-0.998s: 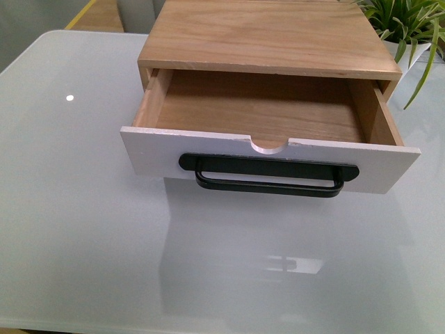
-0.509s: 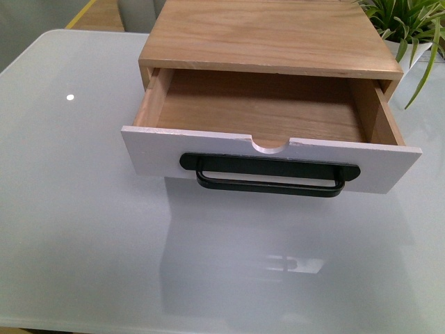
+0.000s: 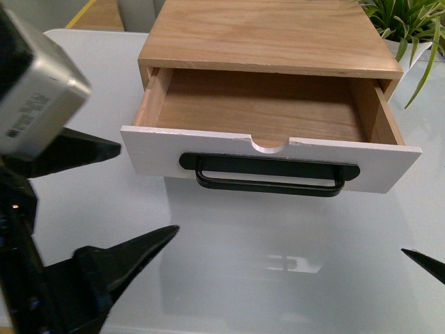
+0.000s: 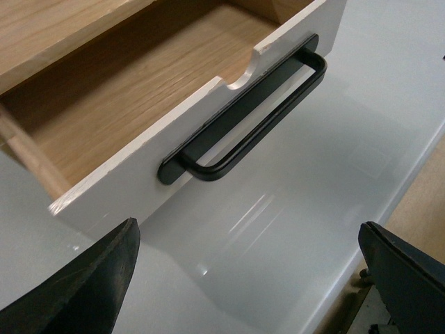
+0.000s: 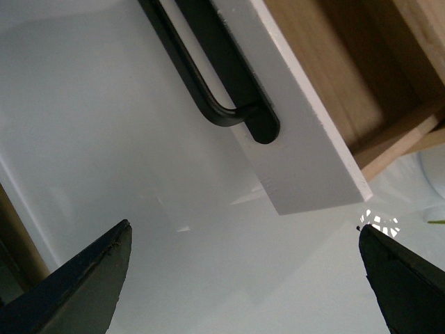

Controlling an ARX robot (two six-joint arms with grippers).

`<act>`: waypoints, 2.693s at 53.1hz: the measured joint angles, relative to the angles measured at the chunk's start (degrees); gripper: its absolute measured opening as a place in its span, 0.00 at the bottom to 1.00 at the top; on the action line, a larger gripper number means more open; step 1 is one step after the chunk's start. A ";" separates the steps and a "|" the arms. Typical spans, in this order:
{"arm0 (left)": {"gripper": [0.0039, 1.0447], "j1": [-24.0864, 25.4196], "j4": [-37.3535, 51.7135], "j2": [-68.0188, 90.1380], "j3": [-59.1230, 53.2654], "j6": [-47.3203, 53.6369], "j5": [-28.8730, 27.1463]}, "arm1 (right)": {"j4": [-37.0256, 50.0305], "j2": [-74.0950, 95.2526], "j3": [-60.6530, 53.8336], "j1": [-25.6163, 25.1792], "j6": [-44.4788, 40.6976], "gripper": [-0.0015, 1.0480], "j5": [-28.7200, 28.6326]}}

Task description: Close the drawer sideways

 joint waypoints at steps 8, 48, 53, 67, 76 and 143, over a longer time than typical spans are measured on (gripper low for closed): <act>0.92 -2.97 3.80 9.44 4.48 2.43 0.94 | 3.10 6.71 1.33 2.08 -3.65 0.91 1.07; 0.92 -6.60 3.50 21.97 13.18 12.20 5.77 | 6.56 17.33 5.22 8.13 -9.62 0.91 1.92; 0.92 -6.75 2.80 23.30 14.45 12.87 6.14 | 6.99 18.45 5.49 8.33 -10.25 0.91 2.10; 0.92 -6.78 1.14 25.81 17.88 13.57 6.32 | 7.30 19.98 6.40 8.83 -10.62 0.91 2.32; 0.92 -6.73 -0.72 27.50 20.09 14.64 6.40 | 7.30 20.52 7.48 8.94 -10.60 0.91 2.34; 0.92 -5.68 -7.61 33.38 26.86 20.24 6.62 | 9.60 30.88 13.38 14.88 -10.32 0.91 4.44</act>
